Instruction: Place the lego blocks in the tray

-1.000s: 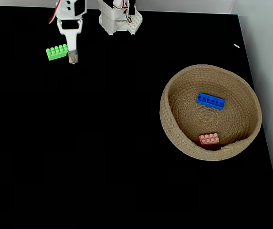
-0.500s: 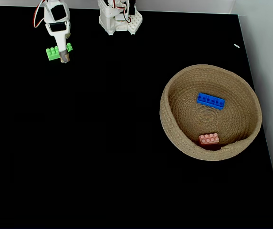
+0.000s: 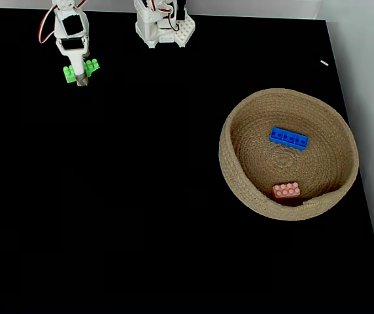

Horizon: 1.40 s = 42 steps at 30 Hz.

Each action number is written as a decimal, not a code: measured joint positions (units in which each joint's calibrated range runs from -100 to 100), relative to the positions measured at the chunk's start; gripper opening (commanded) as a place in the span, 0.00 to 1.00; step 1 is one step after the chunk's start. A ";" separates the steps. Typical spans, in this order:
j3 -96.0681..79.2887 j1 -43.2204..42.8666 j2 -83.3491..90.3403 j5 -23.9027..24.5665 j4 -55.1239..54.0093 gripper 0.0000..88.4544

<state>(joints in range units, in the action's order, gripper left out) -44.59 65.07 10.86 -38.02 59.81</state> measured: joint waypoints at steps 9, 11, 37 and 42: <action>-1.86 -0.49 0.25 0.83 -3.65 0.00; -2.21 -0.98 0.34 1.42 -3.90 0.00; 8.04 -57.25 40.71 34.24 18.51 0.00; 8.84 -73.62 38.76 43.32 8.20 0.00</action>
<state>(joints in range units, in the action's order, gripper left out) -35.75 -8.55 49.62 5.30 68.01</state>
